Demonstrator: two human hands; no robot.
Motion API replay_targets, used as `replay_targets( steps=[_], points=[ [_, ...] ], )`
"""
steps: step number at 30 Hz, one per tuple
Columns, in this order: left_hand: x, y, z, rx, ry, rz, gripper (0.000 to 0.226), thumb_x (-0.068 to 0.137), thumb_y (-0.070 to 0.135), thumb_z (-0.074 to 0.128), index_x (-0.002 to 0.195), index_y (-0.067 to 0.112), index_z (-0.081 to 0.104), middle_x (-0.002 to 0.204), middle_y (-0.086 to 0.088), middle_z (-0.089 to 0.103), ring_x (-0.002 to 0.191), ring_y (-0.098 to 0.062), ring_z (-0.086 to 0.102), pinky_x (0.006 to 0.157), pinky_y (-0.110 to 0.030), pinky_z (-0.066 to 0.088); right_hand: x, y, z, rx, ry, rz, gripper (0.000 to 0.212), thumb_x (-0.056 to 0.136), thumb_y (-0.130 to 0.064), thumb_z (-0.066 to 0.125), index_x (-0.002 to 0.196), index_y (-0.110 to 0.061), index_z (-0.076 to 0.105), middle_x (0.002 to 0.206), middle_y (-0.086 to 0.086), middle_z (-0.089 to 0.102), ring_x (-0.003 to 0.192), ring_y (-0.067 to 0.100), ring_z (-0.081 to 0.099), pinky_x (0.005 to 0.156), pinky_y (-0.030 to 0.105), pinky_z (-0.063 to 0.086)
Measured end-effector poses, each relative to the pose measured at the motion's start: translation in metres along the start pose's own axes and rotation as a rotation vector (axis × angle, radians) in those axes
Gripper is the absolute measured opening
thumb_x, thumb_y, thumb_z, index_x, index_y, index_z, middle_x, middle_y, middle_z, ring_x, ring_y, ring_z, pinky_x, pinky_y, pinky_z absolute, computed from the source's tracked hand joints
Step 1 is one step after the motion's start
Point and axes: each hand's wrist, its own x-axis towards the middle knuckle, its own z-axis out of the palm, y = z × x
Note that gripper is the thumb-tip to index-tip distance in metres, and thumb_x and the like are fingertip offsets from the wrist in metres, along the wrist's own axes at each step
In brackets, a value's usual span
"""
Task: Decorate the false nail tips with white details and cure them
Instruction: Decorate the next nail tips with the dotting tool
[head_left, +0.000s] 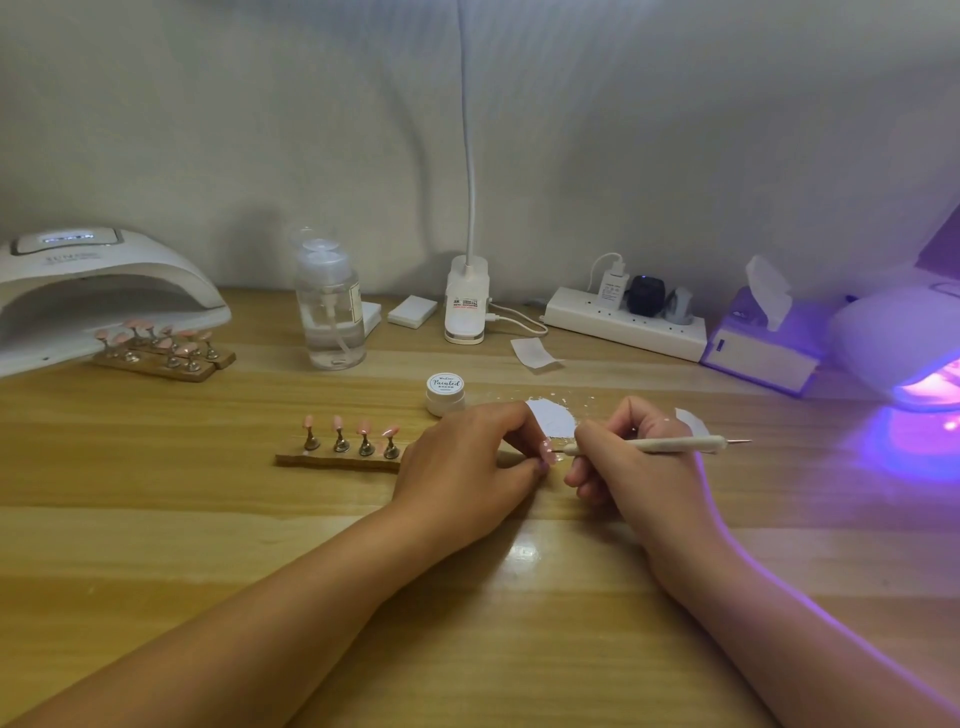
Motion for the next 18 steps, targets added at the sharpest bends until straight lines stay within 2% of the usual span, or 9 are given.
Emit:
replay_targets(
  steps=[9,12,15,18],
  points=[
    [0.0006,-0.0001,0.0000,-0.007,-0.007,0.000,0.020,0.085,0.036,0.067,0.073,0.046,0.055,0.087,0.031,0.063,0.069,0.014,0.051,0.057,-0.023,0.029,0.0004,0.0004,0.0004,0.012,-0.005,-0.012,0.024,0.080,-0.007,0.062,0.063,-0.015,0.047,0.055,0.012,0.068,0.043,0.012,0.055,0.042,0.019,0.043],
    [0.0008,-0.0008,0.0007,-0.018,-0.005,-0.005,0.016,0.084,0.036,0.067,0.076,0.044,0.057,0.088,0.033,0.063,0.069,0.013,0.051,0.058,-0.024,0.031,0.0010,0.0006,0.0003,0.076,0.049,-0.025,0.024,0.081,-0.006,0.062,0.064,-0.014,0.047,0.052,0.010,0.065,0.040,0.011,0.053,0.040,0.018,0.042],
    [0.0005,-0.0019,0.0016,-0.029,-0.006,-0.010,0.010,0.085,0.036,0.066,0.080,0.042,0.059,0.091,0.036,0.062,0.069,0.014,0.051,0.060,-0.025,0.032,0.0035,0.0014,-0.0026,0.114,0.129,-0.097,0.028,0.090,-0.021,0.068,0.072,-0.015,0.047,0.046,-0.002,0.054,0.038,0.006,0.043,0.038,0.016,0.035],
    [0.0000,-0.0020,0.0020,-0.029,-0.004,-0.011,0.010,0.085,0.037,0.065,0.080,0.043,0.059,0.092,0.037,0.061,0.070,0.016,0.051,0.059,-0.024,0.032,0.0071,0.0006,-0.0090,-0.040,0.170,-0.230,0.029,0.090,-0.039,0.070,0.079,-0.018,0.052,0.050,-0.008,0.054,0.044,0.001,0.045,0.045,0.014,0.035]
  ],
)
